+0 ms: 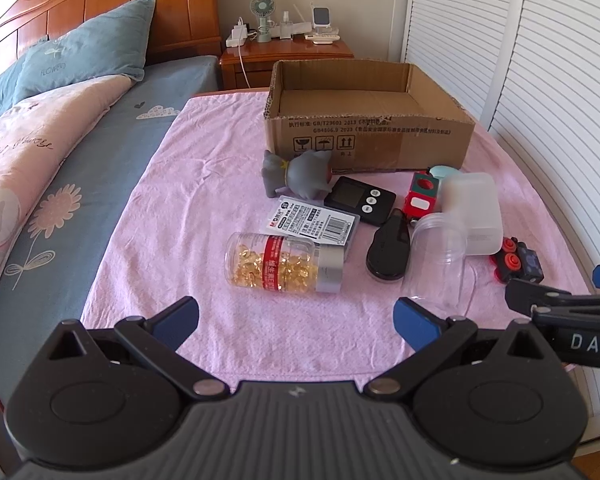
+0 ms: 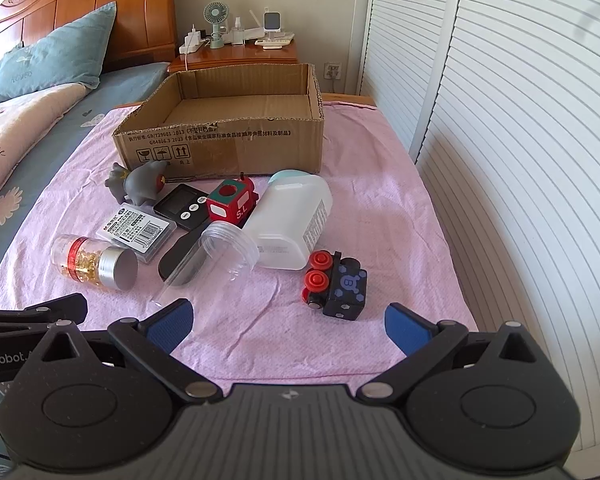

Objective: Organize rigid objects
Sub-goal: 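Move the right tool toward the black cube toy while the left tool approaches the capsule bottle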

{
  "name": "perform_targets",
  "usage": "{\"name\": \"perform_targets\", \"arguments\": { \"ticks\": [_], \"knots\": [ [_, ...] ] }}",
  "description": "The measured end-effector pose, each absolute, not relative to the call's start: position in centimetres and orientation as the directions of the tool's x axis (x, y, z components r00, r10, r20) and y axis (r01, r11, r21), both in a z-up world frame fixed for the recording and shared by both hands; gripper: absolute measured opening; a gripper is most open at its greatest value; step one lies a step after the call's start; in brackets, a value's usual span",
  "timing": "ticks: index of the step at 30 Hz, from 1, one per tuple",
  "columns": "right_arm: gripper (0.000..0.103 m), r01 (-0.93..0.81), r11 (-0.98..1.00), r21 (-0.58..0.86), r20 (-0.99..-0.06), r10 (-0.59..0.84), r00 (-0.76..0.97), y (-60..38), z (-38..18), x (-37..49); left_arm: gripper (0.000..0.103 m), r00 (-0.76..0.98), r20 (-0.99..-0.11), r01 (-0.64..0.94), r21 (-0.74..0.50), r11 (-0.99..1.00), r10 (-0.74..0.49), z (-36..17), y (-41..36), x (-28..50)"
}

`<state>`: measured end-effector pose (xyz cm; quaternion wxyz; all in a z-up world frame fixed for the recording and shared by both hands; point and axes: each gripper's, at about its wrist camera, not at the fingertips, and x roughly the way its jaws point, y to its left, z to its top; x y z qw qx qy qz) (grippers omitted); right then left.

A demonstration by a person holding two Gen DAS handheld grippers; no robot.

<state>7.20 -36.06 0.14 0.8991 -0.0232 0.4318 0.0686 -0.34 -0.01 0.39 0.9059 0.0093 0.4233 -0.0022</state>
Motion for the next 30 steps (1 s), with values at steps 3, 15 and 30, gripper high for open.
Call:
{"name": "perform_targets", "arguments": {
  "ticks": [3, 15, 30],
  "knots": [
    [0.103, -0.144, 0.989, 0.021, -0.779, 0.106, 0.618, -36.13, 0.28, 7.25, 0.102, 0.643, -0.766, 0.012, 0.017, 1.0, 0.005, 0.4, -0.08, -0.37],
    [0.103, -0.145, 0.989, 0.027, -0.772, 0.113, 0.625, -36.17, 0.5, 7.09, 0.102, 0.646, -0.763, 0.011, 0.019, 1.0, 0.008, 0.48, -0.1, -0.43],
    [0.103, -0.144, 0.989, 0.027, -0.77, 0.113, 0.628, -36.16, 0.62, 7.03, 0.102, 0.649, -0.761, 0.008, 0.016, 1.0, 0.007, 0.59, -0.03, -0.6]
  ]
}}
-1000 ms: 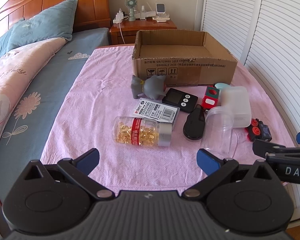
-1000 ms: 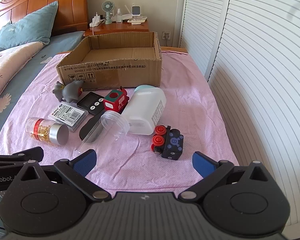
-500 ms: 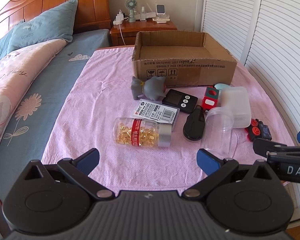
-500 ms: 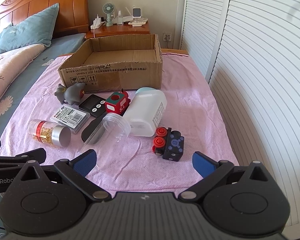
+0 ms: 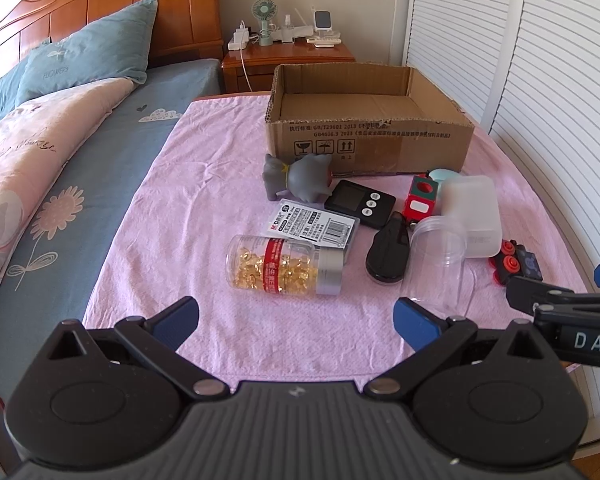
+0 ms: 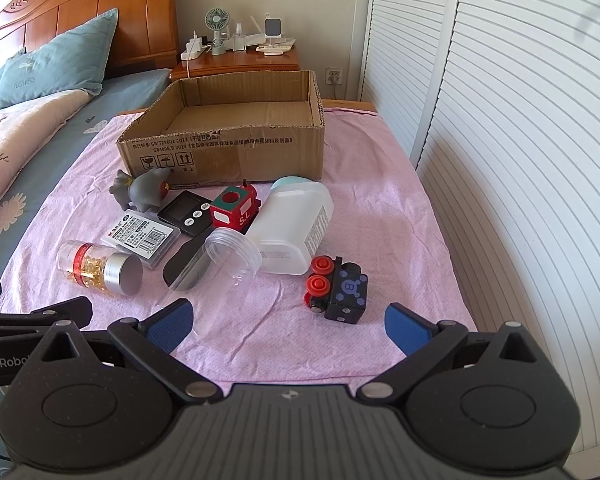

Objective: Organize rigid objects
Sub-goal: 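Move the right tool toward the black cube toy while the left tool approaches the capsule bottle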

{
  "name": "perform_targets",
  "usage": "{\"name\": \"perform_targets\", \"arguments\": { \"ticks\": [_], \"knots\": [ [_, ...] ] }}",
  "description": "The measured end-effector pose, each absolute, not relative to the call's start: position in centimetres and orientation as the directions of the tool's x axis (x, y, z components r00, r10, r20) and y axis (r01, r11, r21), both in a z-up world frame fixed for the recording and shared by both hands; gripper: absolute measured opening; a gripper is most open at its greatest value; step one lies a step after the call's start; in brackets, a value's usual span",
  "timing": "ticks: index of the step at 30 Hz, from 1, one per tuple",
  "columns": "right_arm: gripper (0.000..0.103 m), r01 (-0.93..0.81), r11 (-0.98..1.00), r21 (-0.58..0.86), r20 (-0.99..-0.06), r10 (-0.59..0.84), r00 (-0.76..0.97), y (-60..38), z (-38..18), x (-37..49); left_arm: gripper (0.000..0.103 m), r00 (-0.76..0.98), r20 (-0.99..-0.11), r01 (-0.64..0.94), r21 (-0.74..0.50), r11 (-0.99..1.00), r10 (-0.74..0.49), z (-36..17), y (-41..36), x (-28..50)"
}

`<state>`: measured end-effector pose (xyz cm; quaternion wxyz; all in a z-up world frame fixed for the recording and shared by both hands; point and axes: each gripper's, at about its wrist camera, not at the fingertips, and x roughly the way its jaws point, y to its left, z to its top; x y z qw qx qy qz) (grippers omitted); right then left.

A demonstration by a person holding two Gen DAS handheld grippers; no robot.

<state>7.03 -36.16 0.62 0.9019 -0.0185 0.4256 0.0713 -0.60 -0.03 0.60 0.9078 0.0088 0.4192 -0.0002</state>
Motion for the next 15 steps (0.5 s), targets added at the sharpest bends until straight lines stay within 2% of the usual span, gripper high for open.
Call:
{"name": "perform_targets", "arguments": {
  "ticks": [15],
  "knots": [
    [0.103, -0.146, 0.989, 0.031, -0.766, 0.117, 0.632, -36.18, 0.83, 6.96, 0.102, 0.653, -0.757, 0.008, 0.016, 1.0, 0.007, 0.79, -0.07, -0.63]
  ]
}}
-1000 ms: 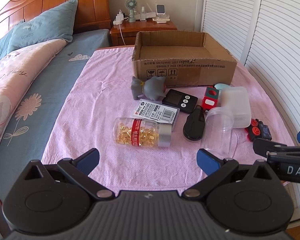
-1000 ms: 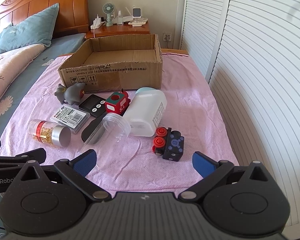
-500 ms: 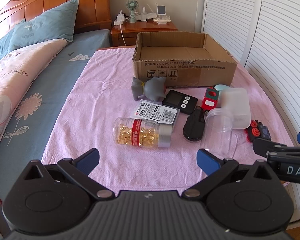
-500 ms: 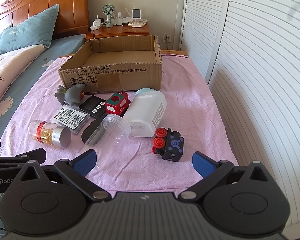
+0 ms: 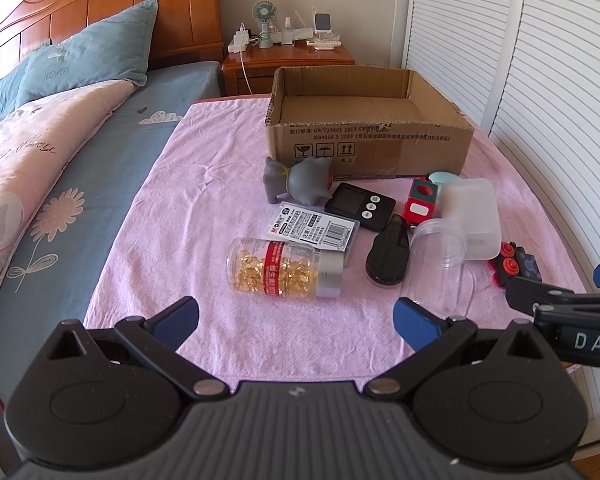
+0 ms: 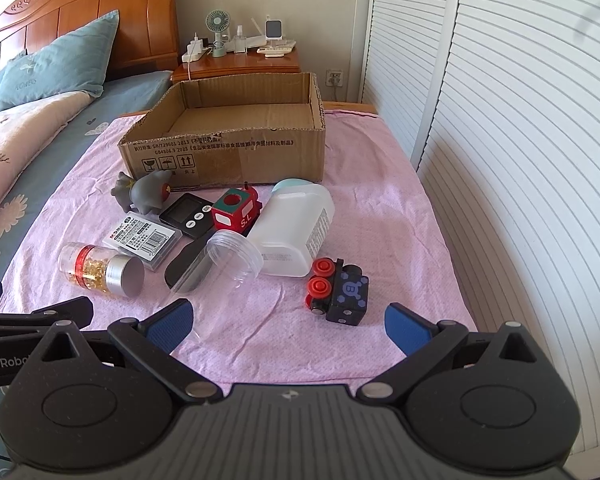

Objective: Organize rigid objects
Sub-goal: 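Move the right tool toward the black cube toy while the left tool approaches the capsule bottle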

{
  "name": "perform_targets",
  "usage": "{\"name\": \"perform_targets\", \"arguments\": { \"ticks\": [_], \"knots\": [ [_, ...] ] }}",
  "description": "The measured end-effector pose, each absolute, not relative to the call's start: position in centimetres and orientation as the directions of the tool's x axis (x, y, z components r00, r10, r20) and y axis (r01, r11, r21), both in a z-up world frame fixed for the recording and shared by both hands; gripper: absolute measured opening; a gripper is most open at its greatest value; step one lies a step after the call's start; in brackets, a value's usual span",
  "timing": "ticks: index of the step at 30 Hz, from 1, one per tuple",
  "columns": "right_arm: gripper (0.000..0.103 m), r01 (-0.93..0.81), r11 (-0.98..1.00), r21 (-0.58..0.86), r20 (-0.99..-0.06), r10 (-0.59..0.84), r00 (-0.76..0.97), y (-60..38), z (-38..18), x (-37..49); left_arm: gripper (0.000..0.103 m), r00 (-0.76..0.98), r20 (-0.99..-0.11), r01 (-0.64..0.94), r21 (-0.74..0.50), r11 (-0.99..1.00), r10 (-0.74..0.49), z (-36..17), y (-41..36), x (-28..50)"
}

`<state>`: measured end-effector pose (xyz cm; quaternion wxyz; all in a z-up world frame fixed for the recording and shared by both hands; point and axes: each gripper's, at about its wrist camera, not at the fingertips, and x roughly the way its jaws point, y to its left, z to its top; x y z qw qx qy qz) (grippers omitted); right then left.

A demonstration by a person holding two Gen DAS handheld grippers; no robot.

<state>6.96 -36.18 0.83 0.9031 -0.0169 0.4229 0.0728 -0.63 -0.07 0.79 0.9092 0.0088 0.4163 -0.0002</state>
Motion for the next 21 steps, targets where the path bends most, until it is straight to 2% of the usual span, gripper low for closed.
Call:
{"name": "perform_targets", "arguments": {
  "ticks": [14, 21],
  "knots": [
    [0.103, -0.164, 0.985, 0.052, -0.748, 0.147, 0.647, -36.2, 0.8, 7.2, 0.102, 0.671, -0.741, 0.028, 0.015, 0.999, -0.008, 0.7, -0.2, -0.2],
    [0.103, -0.258, 0.961, 0.097, -0.724, 0.246, 0.644, -37.2, 0.0, 7.7, 0.102, 0.701, -0.713, 0.046, 0.019, 0.999, -0.019, 0.6, 0.2, 0.3]
  ]
}}
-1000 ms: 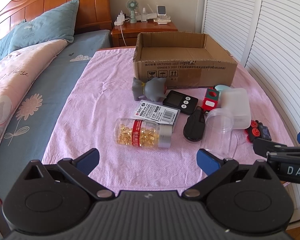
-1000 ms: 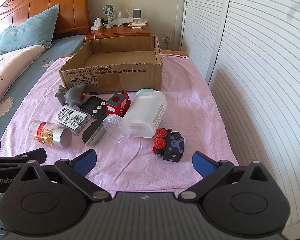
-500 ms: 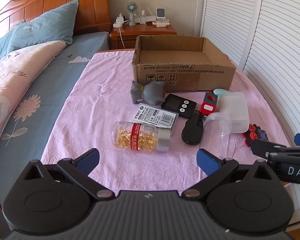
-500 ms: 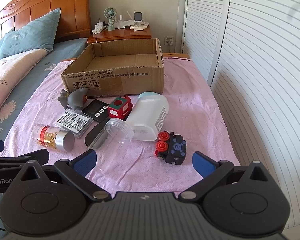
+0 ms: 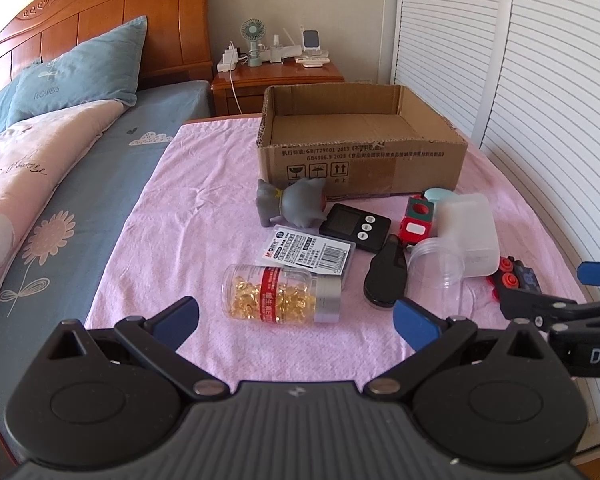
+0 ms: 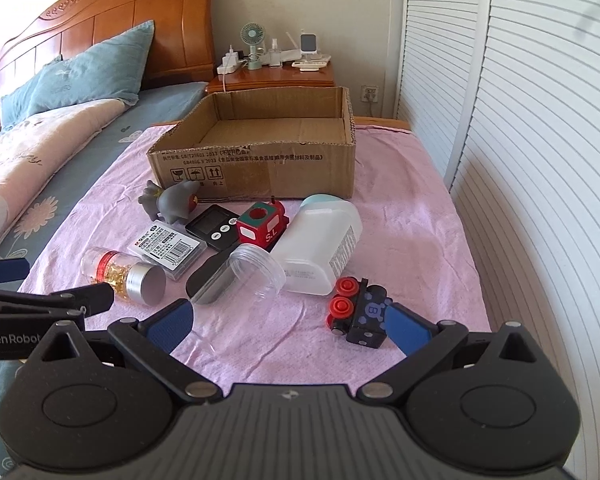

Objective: Organize rigid objects
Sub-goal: 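Close the right tool on the black cube toy with red buttons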

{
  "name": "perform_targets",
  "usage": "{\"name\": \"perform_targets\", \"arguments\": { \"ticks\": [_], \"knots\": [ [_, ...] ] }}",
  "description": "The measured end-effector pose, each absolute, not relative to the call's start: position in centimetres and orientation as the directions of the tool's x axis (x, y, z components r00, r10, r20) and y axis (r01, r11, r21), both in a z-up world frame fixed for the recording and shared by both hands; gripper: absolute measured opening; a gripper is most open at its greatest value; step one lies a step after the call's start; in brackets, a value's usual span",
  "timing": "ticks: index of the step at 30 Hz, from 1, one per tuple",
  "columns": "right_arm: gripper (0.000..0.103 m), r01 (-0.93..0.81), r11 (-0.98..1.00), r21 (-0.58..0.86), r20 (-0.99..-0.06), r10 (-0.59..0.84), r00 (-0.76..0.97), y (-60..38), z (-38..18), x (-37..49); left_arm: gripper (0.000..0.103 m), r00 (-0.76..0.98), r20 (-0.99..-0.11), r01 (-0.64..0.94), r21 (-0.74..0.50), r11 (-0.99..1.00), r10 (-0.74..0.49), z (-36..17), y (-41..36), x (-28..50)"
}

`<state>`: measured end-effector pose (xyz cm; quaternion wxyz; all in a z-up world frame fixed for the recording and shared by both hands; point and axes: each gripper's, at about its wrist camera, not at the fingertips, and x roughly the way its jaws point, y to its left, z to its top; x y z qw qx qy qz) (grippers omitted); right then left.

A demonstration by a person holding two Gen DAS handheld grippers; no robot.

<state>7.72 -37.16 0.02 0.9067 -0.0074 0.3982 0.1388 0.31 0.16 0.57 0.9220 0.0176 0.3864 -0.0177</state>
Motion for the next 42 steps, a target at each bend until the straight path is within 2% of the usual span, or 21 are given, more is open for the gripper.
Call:
{"name": "perform_targets", "arguments": {
  "ticks": [10, 22, 33, 35, 42],
  "knots": [
    [0.103, -0.313, 0.942, 0.119, -0.719, 0.299, 0.627, -40.5, -3.2, 10.3, 0.102, 0.684, -0.728, 0.058, -0.014, 0.998, -0.05, -1.2, 1.5, 1.8],
    [0.103, -0.328, 0.909, 0.258, -0.76, 0.4, 0.511, -41.7, -7.4, 15.8, 0.102, 0.633, -0.771, 0.057, -0.044, 0.997, -0.07, -2.8, 1.9, 2.6],
    [0.103, -0.369, 0.859, 0.355, -0.753, 0.496, 0.431, -41.0, -7.3, 12.7, 0.102, 0.632, -0.772, 0.068, -0.027, 0.997, -0.064, -3.0, 2.1, 2.8],
    [0.103, -0.375, 0.868, 0.326, -0.759, 0.477, 0.442, -40.8, -7.1, 12.3, 0.102, 0.63, -0.773, 0.075, -0.027, 0.997, -0.068, -3.0, 2.1, 2.8],
    [0.103, -0.35, 0.933, 0.087, -0.765, 0.288, 0.577, -40.4, -7.4, 12.1, 0.102, 0.632, -0.766, 0.11, -0.065, 0.992, -0.12, -3.7, 2.5, 3.4]
  ]
}}
